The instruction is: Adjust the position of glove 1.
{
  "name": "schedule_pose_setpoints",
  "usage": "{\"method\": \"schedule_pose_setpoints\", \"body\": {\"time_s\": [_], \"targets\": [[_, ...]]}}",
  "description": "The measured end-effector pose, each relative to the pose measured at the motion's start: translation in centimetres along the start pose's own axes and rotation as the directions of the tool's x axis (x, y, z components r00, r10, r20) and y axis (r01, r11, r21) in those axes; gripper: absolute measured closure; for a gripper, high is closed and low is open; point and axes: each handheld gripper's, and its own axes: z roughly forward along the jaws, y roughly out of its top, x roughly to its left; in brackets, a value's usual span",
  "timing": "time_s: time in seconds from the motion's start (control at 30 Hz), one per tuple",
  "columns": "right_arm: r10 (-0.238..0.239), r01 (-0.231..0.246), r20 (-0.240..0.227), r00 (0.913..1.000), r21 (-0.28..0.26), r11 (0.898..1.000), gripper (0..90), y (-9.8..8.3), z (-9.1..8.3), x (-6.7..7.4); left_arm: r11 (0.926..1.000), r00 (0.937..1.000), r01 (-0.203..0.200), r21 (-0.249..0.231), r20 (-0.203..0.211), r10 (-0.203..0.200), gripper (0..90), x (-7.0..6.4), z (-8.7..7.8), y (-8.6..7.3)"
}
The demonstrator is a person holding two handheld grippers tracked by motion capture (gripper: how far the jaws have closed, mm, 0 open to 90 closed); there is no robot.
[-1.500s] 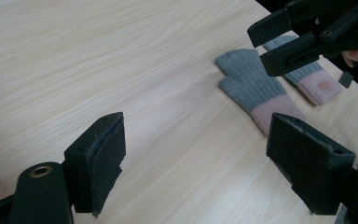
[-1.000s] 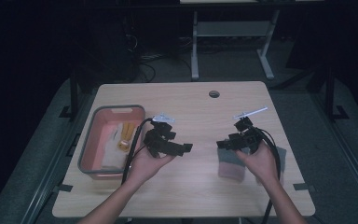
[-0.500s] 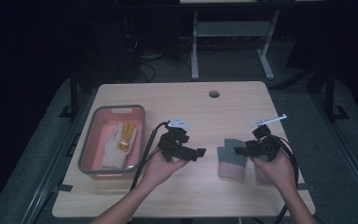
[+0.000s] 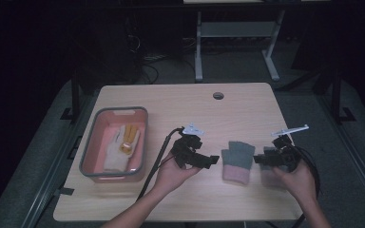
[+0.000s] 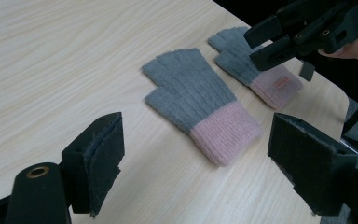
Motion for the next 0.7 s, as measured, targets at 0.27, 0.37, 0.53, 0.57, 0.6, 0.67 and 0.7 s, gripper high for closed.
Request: {"method": "schedule_pose_setpoints", "body": {"time_s": [0.27, 0.37, 0.53, 0.57, 0.6, 0.67, 0.7], "targets": [[0.020, -0.020, 0.034, 0.9992, 0.018, 1.000, 47.3, -2.1, -0.5, -1.6, 1.0000, 0.9999, -0.006, 0.001, 0.014, 0.006, 18.8, -0.7, 0.7, -0.2], [0.029, -0.030, 0.045, 0.9986, 0.025, 0.999, 48.4, -2.8, -0.6, -2.2, 1.0000, 0.9999, -0.007, 0.000, 0.015, 0.007, 18.8, -0.8, 0.9, -0.2], [0.050, -0.053, 0.066, 0.9966, 0.037, 0.998, 49.4, -3.7, -0.6, -2.9, 1.0000, 0.9998, -0.008, 0.006, 0.018, 0.008, 18.8, -0.9, 1.3, -0.3], [0.051, -0.054, 0.068, 0.9964, 0.038, 0.998, 49.9, -3.8, -0.6, -3.0, 0.9999, 0.9998, -0.012, 0.009, 0.018, 0.012, 18.8, -1.0, 1.4, -0.3], [0.047, -0.050, 0.069, 0.9965, 0.041, 0.998, 50.4, -3.9, -0.6, -3.1, 0.9999, 0.9998, -0.010, 0.007, 0.018, 0.010, 18.8, -1.0, 1.5, -0.3], [0.046, -0.050, 0.075, 0.9961, 0.048, 0.998, 50.5, -4.0, -0.5, -3.3, 0.9999, 0.9998, -0.012, 0.012, 0.018, 0.012, 18.8, -1.0, 1.7, -0.3], [0.047, -0.051, 0.077, 0.9959, 0.053, 0.997, 50.5, -4.2, -0.4, -3.4, 0.9999, 0.9998, -0.006, 0.008, 0.018, 0.006, 18.8, -1.1, 1.8, -0.4]]}}
